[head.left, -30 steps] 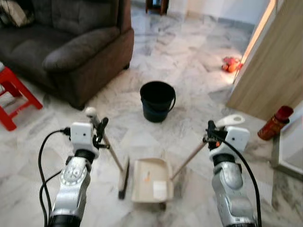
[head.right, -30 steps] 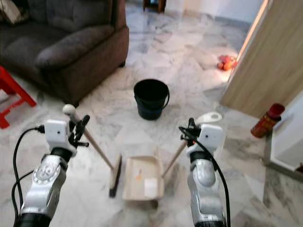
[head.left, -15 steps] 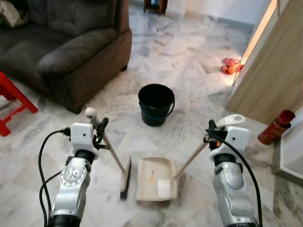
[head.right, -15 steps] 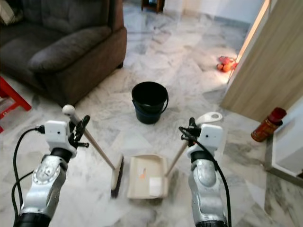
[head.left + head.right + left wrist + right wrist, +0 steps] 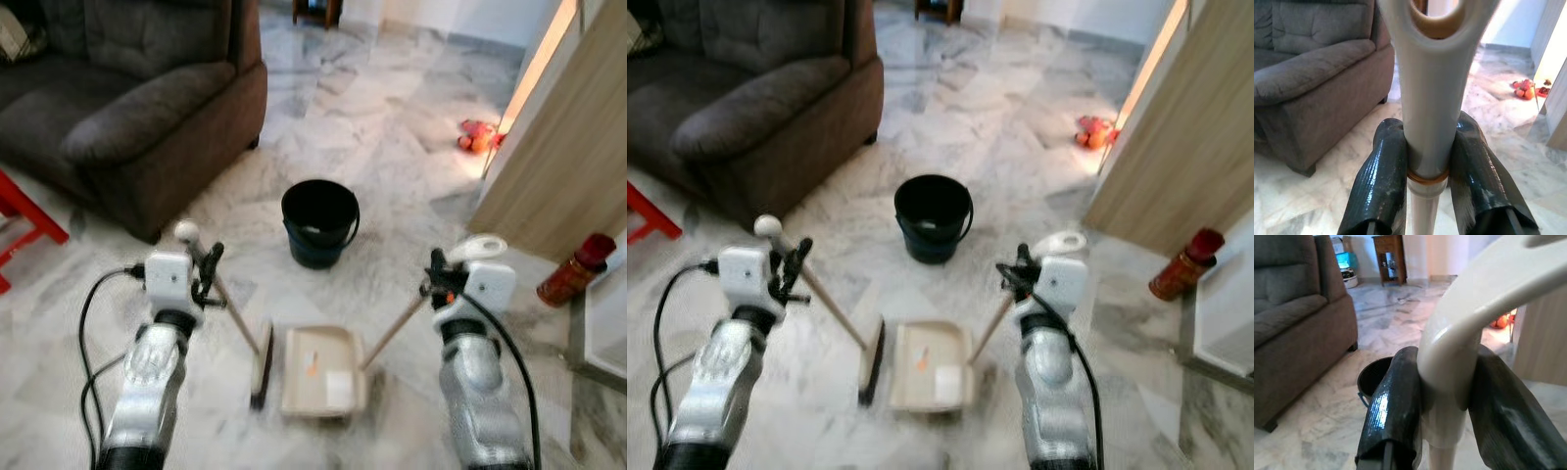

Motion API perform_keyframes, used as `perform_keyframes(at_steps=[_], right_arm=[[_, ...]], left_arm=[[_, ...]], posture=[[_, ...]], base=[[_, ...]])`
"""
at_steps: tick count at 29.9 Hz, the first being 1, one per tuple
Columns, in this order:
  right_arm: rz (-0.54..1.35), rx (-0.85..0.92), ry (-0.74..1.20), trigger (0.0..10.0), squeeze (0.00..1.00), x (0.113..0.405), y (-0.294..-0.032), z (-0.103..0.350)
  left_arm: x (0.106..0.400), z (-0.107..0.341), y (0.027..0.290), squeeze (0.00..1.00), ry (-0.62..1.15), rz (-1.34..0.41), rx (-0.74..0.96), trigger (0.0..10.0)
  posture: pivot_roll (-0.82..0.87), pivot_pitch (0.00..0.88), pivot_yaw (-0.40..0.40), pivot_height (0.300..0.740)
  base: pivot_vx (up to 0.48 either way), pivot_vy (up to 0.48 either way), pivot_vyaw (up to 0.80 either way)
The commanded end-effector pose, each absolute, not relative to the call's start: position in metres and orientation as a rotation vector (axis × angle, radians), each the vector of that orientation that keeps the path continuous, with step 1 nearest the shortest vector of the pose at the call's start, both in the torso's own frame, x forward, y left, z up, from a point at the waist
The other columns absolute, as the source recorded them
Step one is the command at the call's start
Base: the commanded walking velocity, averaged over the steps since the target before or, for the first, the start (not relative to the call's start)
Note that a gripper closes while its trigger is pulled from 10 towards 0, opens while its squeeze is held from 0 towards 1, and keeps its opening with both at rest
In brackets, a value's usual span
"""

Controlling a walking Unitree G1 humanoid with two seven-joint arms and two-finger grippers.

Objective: Sweep floor

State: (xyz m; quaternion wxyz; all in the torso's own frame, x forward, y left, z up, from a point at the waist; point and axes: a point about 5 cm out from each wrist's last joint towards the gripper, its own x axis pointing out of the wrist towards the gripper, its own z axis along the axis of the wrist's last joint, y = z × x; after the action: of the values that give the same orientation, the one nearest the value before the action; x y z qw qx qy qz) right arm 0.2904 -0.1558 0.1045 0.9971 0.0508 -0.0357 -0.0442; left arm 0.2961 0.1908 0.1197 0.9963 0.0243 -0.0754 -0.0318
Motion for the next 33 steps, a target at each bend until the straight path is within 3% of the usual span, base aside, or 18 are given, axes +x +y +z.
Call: perform_keyframes(at_steps=[1,33], right_arm=[[-0.098,0.121,-0.125,10.0,0.0,0.2917,-0.1593,0.1155],[-0.094,0.122,-0.131,10.0,0.0,0.2932,-0.1583,0.1165]], left_arm=[[0.2973,0.1274,0.188,0.0,-0.187,-0.074,0.06,10.0],[0.2988,0.1276,0.1867,0.0,-0.19,-0.081,0.061,10.0]], posture=[[0.03,0.125,-0.003,0.74],[0.04,0.1,-0.003,0.74]], base=[[0.289,0.0,0.0],[0.287,0.0,0.0]])
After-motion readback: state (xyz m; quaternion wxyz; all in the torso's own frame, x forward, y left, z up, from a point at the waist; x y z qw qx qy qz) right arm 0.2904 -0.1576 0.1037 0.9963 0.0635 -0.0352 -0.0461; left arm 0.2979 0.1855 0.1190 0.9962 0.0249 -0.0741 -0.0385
